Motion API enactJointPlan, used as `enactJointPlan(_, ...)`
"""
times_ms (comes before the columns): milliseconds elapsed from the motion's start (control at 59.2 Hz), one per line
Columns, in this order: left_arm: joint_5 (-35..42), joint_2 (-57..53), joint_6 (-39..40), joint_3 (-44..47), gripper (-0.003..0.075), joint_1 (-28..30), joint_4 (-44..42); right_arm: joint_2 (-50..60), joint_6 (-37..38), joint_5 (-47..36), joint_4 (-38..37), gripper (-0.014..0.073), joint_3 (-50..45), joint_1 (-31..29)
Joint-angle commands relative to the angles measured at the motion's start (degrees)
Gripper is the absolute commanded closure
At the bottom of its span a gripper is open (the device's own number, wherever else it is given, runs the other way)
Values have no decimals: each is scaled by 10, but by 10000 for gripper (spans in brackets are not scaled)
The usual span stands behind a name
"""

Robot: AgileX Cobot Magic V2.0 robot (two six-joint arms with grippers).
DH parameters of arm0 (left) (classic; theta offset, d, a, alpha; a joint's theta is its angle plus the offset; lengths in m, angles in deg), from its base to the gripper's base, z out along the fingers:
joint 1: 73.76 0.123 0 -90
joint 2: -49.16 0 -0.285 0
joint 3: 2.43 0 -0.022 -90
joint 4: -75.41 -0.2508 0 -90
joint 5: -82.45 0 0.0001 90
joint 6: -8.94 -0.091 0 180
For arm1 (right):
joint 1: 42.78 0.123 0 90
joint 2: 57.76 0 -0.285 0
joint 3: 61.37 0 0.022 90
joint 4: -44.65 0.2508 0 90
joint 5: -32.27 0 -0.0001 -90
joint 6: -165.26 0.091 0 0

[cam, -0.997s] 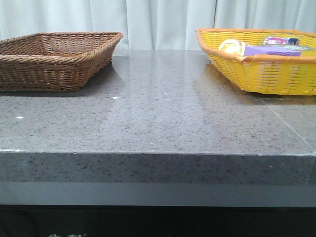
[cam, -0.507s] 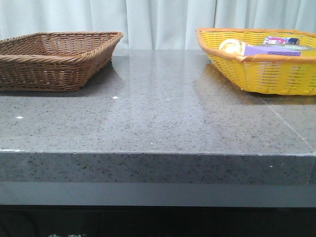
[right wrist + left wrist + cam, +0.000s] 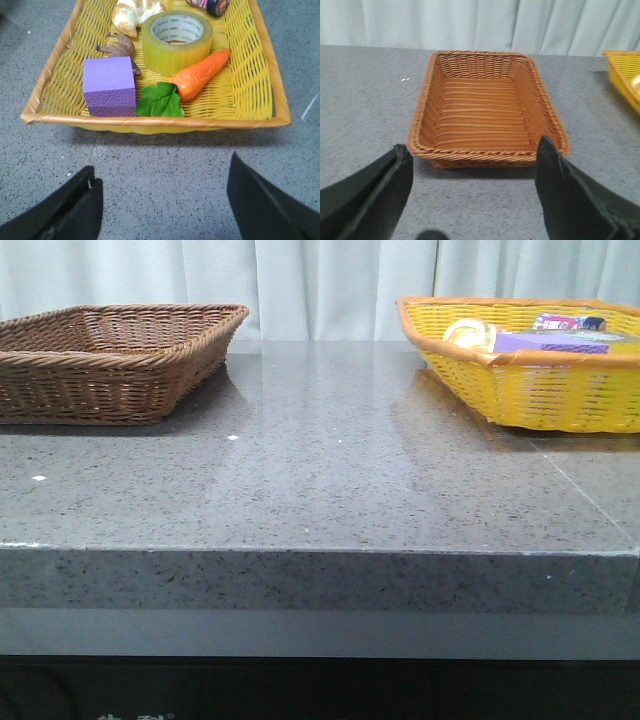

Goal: Transfer tape with both arms

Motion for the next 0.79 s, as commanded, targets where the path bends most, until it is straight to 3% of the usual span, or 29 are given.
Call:
enactJointPlan(0, 56, 5, 1, -16, 220, -38, 8, -22, 4, -21, -1, 48, 43, -2)
enactJointPlan(405, 58, 5, 1, -16, 229, -222, 8, -254, 42, 42, 6, 55, 242, -52)
enactJointPlan(777, 58, 5, 1, -16, 229, -244, 9, -497, 42, 105, 11, 55, 471, -72)
